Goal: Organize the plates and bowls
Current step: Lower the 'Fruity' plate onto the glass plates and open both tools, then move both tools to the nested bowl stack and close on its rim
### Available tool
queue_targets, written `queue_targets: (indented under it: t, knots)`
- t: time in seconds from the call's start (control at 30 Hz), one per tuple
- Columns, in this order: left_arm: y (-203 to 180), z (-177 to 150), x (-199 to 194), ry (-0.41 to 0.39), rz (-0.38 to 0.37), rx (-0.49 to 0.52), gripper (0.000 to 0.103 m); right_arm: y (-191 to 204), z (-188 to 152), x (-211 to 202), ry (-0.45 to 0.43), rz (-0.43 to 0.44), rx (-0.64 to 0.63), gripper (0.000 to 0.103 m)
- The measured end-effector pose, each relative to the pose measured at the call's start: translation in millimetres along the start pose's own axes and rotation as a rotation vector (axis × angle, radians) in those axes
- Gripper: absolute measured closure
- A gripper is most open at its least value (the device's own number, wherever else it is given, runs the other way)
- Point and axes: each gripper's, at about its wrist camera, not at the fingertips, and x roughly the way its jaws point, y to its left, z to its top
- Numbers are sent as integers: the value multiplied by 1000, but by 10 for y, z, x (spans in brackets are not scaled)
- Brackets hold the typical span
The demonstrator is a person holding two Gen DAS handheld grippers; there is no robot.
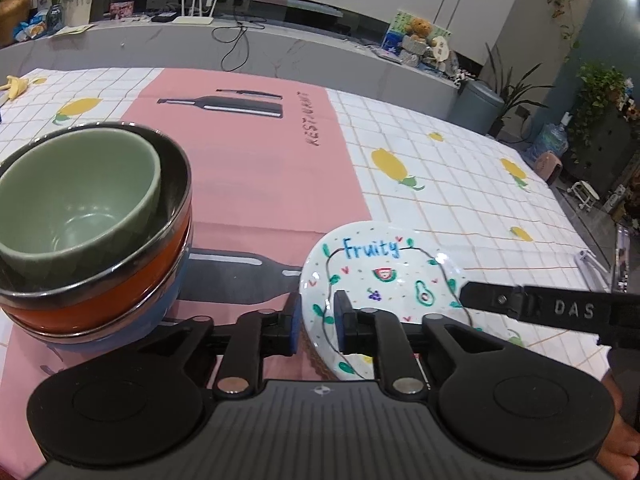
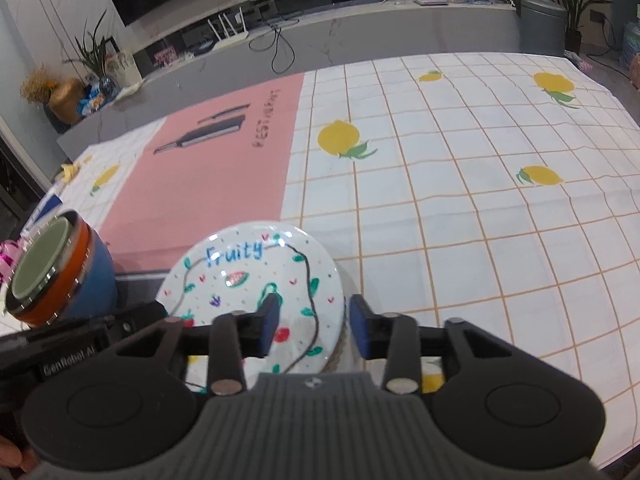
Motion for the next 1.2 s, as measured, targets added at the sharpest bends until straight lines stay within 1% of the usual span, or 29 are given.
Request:
queue_targets:
  t: [0.03, 0.07, 0.1, 0.13, 0.23, 0.3, 0.33, 0.4, 0.47, 0.53, 0.57, 0.7, 0.8, 0.9, 0.97, 1.03, 1.13, 1.2]
  knots:
    - [-10, 3, -28, -5, -1, 7, 79, 6, 9, -17, -9, 4, 8, 61]
    - [-22, 9, -63, -10, -1, 15, 76, 12, 19, -38, -19, 9, 18, 57]
    - [-37, 19, -104, -17, -1, 25, 73, 18, 29, -58, -30, 17, 30, 56]
    - [-45, 37, -152, -24, -5, 34, 72, 27, 39, -77, -41, 24, 41, 56]
    - [-30, 120, -327, -55, -26, 48, 65, 85, 48, -139, -75, 50, 66, 56]
    - [15, 191, -449, -73, -36, 57, 56, 163, 54, -176, -97, 63, 64, 54]
    - [36, 227, -504, -75, -35, 67, 54, 212, 58, -194, -106, 72, 53, 53]
    - [80, 300, -600, -68, -8, 91, 50, 317, 58, -216, -119, 78, 28, 50]
    - [145, 365, -708, -78, 39, 103, 50, 423, 71, -198, -99, 84, 6, 47]
    - [224, 421, -811, -97, 84, 98, 48, 518, 84, -175, -82, 117, -4, 39]
    - [284, 456, -870, -109, 109, 86, 47, 566, 100, -162, -71, 143, -4, 31]
    - [562, 566, -1043, -154, 193, 23, 42, 713, 189, -70, -13, 259, 44, 29]
    - [807, 633, -1086, -163, 263, -37, 41, 836, 274, 46, 29, 299, 79, 26]
    - [1067, 654, -1058, -144, 294, -107, 39, 943, 361, 242, 97, 343, 150, 25]
    - [1245, 649, -1023, -126, 288, -156, 38, 1057, 408, 393, 143, 363, 190, 24]
    - [1410, 629, -945, -97, 265, -236, 38, 1178, 444, 530, 184, 372, 212, 24]
    - [1670, 513, -860, -58, 180, -399, 38, 1337, 463, 712, 231, 392, 231, 24]
    - [1741, 478, -774, -34, 123, -455, 38, 1401, 443, 806, 261, 405, 237, 24]
